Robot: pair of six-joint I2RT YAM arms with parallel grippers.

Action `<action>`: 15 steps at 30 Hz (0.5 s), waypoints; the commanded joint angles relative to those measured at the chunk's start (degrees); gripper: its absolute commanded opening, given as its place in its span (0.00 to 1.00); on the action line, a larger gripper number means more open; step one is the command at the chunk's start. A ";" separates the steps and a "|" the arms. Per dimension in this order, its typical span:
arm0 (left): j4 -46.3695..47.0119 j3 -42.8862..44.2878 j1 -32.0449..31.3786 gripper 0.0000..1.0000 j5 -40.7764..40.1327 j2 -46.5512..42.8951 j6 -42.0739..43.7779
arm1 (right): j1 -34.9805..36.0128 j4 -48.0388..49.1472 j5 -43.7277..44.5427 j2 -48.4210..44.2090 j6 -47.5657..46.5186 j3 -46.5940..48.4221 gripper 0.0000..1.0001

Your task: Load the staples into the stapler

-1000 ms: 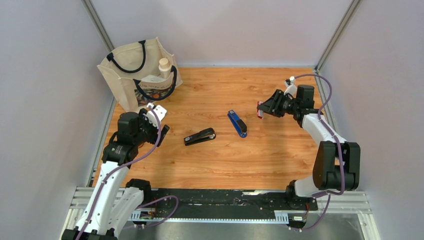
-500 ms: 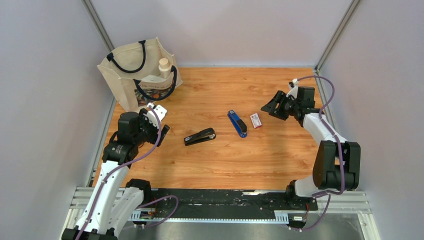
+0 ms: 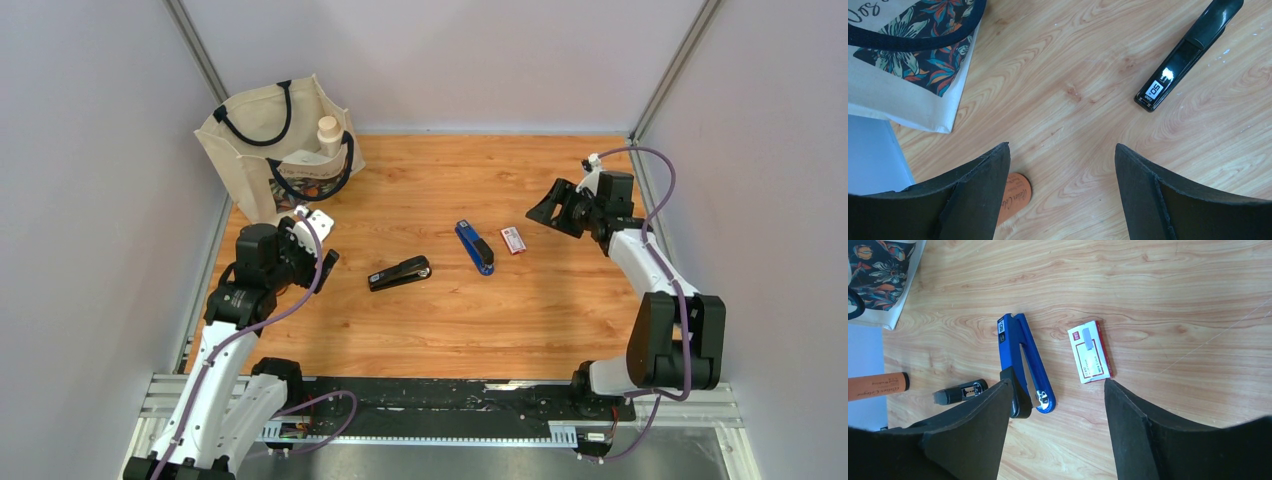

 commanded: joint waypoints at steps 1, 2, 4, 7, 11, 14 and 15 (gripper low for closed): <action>0.51 0.19 0.34 0.84 0.43 -0.89 -0.44 | 0.04 -0.06 2.16 -0.07 -3.04 2.60 0.71; 0.51 0.19 0.34 0.84 0.43 -1.06 -0.53 | 0.12 -0.67 2.43 0.28 -3.48 3.03 0.72; 0.51 0.19 0.34 0.84 0.43 -1.24 -0.53 | 0.56 -2.60 2.69 0.37 -5.84 4.52 0.75; 0.34 0.36 0.43 0.86 0.52 -1.33 -0.70 | 1.79 -6.73 4.18 -1.46 -9.80 7.42 0.90; -0.19 1.50 0.34 0.87 0.26 -2.73 -1.32 | 3.20 -15.86 8.05 -4.37 -17.70 13.48 1.00; 0.25 2.38 0.43 0.87 -0.80 -4.66 -2.63 | 3.20 -22.11 11.90 -6.91 -20.10 16.66 1.00; 0.42 2.73 0.34 0.87 -0.54 -5.28 -3.25 | 3.20 -22.65 14.53 -8.66 -22.18 16.49 1.00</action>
